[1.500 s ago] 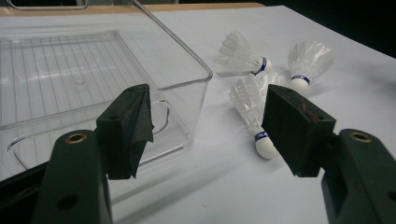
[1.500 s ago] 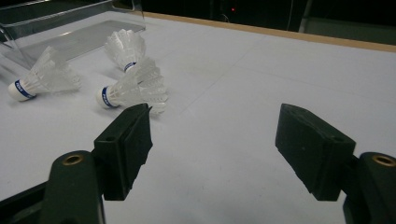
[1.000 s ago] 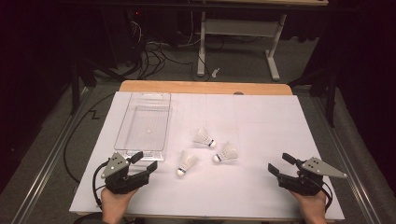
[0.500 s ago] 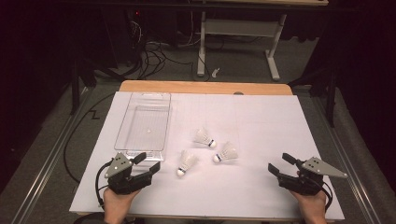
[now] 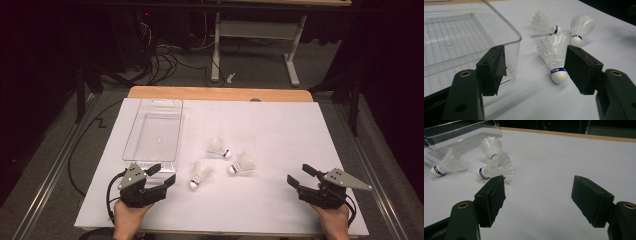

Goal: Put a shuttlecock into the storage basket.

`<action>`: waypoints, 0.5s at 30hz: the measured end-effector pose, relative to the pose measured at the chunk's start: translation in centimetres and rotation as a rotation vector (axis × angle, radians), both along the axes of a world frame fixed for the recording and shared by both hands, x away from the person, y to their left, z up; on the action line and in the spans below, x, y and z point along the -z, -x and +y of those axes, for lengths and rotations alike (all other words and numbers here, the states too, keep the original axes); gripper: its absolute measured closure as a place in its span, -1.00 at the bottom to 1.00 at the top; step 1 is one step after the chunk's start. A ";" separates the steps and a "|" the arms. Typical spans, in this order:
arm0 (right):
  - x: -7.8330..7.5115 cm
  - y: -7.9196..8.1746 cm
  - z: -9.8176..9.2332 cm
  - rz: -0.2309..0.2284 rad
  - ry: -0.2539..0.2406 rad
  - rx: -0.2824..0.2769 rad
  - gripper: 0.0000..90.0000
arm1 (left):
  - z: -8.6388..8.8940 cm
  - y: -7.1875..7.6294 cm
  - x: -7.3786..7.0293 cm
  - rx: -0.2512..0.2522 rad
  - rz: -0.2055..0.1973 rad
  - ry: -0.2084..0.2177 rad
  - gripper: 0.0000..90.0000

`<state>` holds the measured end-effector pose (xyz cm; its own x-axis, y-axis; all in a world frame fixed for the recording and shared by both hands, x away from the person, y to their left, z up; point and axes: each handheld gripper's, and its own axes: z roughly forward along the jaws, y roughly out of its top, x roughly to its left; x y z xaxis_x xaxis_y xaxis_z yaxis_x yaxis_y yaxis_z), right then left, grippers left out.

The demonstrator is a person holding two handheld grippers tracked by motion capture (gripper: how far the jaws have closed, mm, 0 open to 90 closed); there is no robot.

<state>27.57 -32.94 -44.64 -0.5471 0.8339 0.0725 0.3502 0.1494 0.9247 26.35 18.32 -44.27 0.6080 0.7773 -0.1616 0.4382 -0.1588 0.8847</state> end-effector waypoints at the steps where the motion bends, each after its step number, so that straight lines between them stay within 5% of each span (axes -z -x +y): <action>1: 0.0 0.0 0.0 0.002 -0.004 0.002 -0.39 | 0.0 0.0 0.0 0.000 0.000 0.001 -0.24; 9: 0.1 -0.1 -0.1 0.007 -0.004 0.000 -0.39 | -0.3 -0.2 -0.2 0.004 -0.006 -0.004 -0.24; 12: 0.1 -0.1 -0.2 0.005 -0.006 0.002 -0.39 | -0.2 -0.4 -0.3 0.015 0.011 0.037 -0.24; 15: 0.1 -0.1 -0.2 0.006 -0.006 0.003 -0.39 | -0.3 -0.5 -0.4 0.012 0.003 0.029 -0.24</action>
<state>27.69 -33.11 -44.71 -0.5445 0.8348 0.0809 0.3564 0.1430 0.9233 26.85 17.97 -43.86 0.6170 0.7647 -0.1860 0.4388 -0.1381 0.8879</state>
